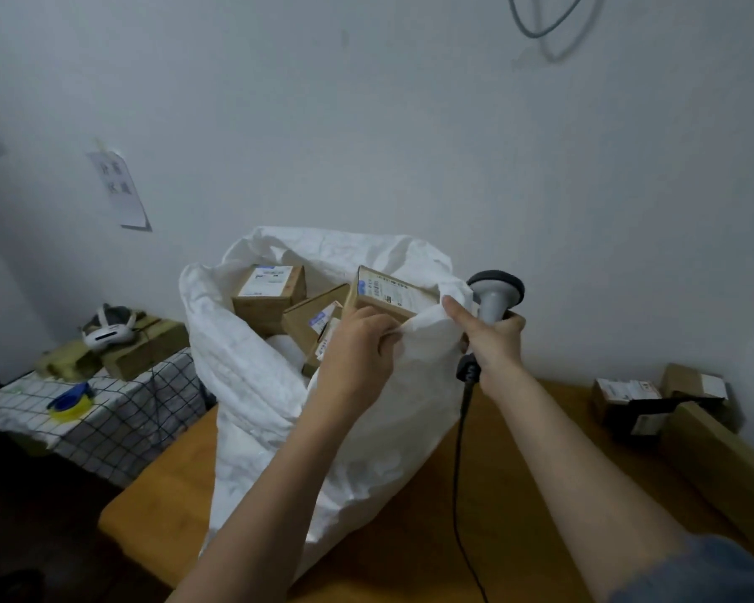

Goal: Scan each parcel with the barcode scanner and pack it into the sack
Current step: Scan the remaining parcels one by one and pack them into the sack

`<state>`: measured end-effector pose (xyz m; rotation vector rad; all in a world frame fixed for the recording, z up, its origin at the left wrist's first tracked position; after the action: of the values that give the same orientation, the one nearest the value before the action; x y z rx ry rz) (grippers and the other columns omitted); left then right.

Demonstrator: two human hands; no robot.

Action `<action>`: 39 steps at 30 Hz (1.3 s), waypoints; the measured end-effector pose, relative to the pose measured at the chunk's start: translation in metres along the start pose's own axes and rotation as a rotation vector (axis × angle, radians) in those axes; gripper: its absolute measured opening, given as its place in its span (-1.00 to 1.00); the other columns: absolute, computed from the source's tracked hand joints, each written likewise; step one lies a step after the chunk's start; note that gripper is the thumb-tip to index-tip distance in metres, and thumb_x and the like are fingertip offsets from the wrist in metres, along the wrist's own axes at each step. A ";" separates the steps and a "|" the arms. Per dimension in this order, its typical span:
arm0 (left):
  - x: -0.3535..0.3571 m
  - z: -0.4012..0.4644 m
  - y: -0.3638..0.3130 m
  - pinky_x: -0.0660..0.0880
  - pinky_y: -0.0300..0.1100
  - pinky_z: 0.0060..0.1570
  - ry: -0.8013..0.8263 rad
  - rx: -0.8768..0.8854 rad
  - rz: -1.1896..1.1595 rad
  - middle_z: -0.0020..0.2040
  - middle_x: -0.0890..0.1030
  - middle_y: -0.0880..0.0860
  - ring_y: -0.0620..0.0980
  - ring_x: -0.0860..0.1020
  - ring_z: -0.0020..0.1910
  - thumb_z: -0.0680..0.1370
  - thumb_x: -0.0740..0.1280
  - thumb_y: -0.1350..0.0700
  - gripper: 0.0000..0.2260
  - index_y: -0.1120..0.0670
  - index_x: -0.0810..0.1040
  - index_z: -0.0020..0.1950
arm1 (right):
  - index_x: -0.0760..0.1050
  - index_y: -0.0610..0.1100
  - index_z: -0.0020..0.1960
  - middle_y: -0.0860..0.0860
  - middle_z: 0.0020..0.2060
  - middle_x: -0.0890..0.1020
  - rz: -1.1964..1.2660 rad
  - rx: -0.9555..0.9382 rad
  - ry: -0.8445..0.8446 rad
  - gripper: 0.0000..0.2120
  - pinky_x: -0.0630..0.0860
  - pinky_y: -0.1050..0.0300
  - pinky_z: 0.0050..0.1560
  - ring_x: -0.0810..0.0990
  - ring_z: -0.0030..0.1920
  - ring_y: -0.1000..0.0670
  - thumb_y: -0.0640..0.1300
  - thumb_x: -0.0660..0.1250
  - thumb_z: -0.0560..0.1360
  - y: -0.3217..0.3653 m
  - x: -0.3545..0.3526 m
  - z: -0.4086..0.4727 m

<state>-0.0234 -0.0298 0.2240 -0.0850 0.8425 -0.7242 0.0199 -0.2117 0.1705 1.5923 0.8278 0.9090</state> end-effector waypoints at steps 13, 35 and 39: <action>-0.096 0.008 0.173 0.17 0.18 0.38 -0.237 -0.840 0.099 0.44 0.23 0.22 0.25 0.17 0.44 0.56 0.34 -0.01 -0.46 0.11 0.27 0.49 | 0.19 -0.01 0.25 0.17 -0.11 0.42 0.027 -0.434 -0.191 -0.49 0.40 0.38 -0.34 0.53 -0.19 0.18 -0.13 0.44 0.47 0.034 0.052 0.015; -0.059 0.102 0.392 0.38 -0.13 -0.29 -0.082 -0.997 -0.385 -0.27 0.46 0.14 0.04 0.47 -0.22 0.51 0.27 0.31 -0.92 0.25 0.54 -0.15 | 0.26 -0.08 0.24 0.06 -0.16 0.47 -0.367 -0.458 -0.222 -0.57 0.39 0.15 -0.36 0.53 -0.23 0.03 -0.19 0.37 0.46 0.032 0.134 0.073; -0.038 0.108 0.405 0.29 -0.16 -0.41 -0.128 -0.908 -0.652 -0.31 0.40 0.08 0.02 0.35 -0.38 0.52 0.17 0.25 -0.87 0.20 0.44 -0.21 | 0.24 -0.17 0.28 -0.01 -0.13 0.47 -0.394 -0.498 -0.335 -0.55 0.37 0.16 -0.34 0.50 -0.26 0.04 -0.22 0.36 0.48 0.031 0.146 0.059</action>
<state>0.2594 0.2794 0.1831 -1.2514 0.9709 -0.8704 0.1420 -0.1169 0.2126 1.0550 0.5879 0.4925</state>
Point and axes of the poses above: each hand's wrist, its own z-axis towards the middle knuckle, its own x-axis out of the palm, y = z × x, the point moved 4 cm from there along z, towards the middle knuckle
